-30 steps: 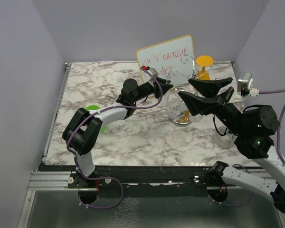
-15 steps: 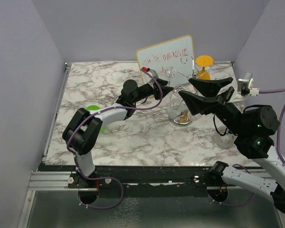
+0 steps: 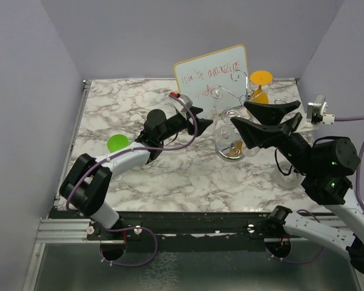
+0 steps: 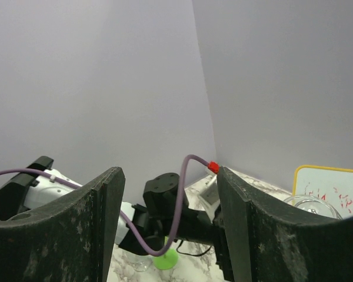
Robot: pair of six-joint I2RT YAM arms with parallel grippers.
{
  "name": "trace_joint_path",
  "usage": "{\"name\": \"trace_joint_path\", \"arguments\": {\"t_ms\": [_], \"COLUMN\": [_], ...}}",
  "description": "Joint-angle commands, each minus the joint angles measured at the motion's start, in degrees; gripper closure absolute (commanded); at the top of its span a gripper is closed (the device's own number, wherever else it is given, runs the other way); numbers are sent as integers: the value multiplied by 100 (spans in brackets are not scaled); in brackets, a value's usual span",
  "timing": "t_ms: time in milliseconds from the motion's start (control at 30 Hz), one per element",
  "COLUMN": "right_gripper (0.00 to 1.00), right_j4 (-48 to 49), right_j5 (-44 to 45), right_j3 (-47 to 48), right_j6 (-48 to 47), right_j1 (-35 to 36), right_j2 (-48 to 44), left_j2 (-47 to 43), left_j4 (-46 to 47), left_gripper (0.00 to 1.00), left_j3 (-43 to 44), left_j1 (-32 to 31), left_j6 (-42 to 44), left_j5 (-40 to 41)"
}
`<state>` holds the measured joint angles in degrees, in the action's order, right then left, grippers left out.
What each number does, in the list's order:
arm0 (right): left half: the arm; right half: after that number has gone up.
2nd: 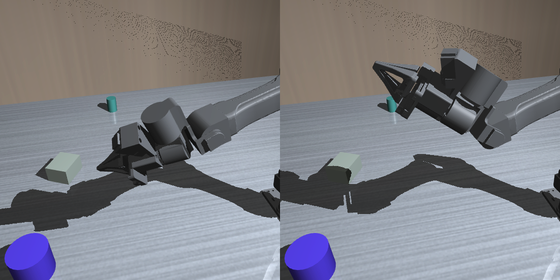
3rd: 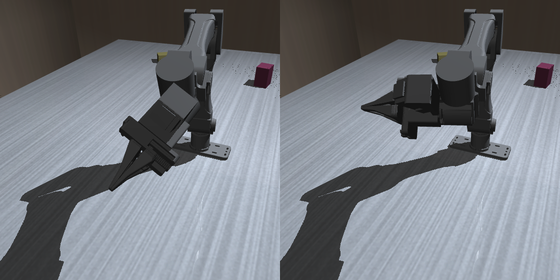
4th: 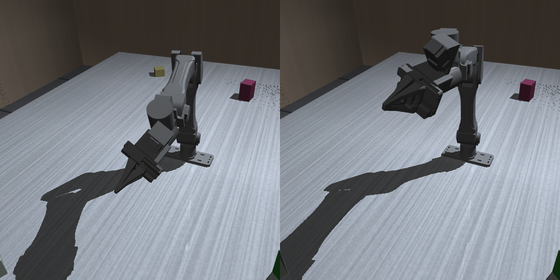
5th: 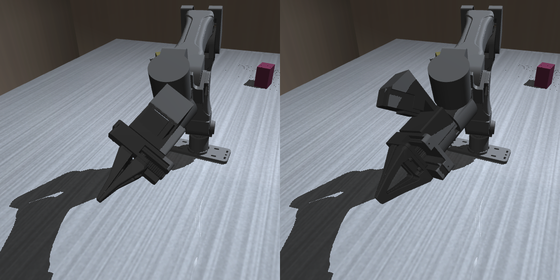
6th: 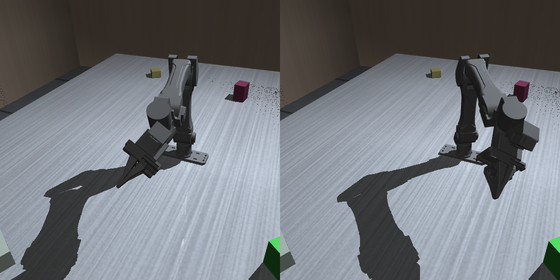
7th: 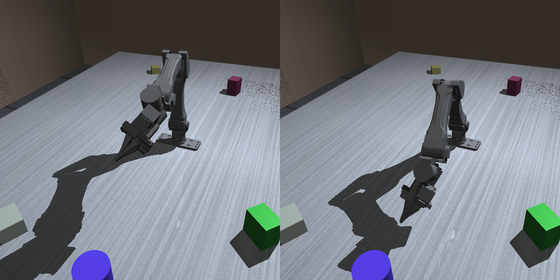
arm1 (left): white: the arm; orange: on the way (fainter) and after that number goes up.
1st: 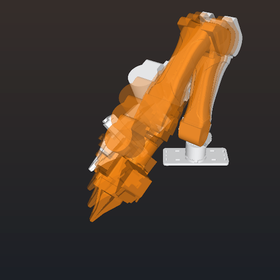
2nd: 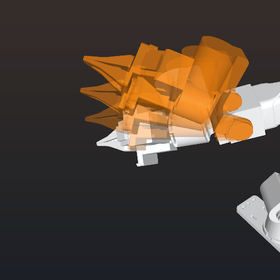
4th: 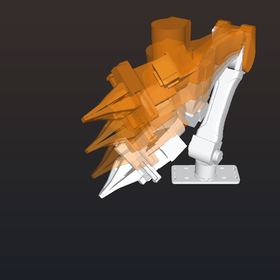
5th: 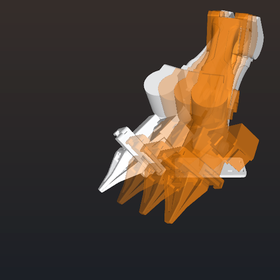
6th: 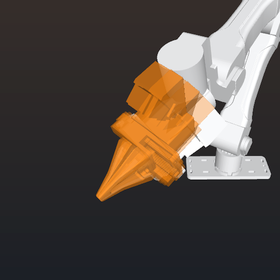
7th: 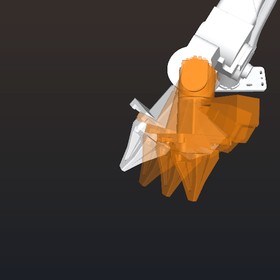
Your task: Place the wine glass upside down on the wine glass rack
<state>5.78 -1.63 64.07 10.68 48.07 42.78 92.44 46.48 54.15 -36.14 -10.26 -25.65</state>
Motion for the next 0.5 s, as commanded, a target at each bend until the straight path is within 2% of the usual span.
{"name": "trace_joint_path", "arguments": {"t_ms": [0,133,333,467], "right_gripper": [31,31,31,31], "right_j4": [-135,-215,-364,-383], "right_j5": [143,254,409,428], "right_j3": [-146,-138,-108,-122], "right_j6": [86,82,168,268], "right_j1": [39,41,40,40], "right_j2": [-119,-130,-122,-72], "left_j2": [-909,-1591,-2209,-2468], "left_j4": [-776,-1966,-5511,-7099], "left_gripper": [33,32,29,27], "left_j3": [-393,-497,254,637], "left_j1": [-16,-13,-8,81], "left_j6": [-16,-205,-720,-967], "left_j5": [1038,1812,4091,4828]}}
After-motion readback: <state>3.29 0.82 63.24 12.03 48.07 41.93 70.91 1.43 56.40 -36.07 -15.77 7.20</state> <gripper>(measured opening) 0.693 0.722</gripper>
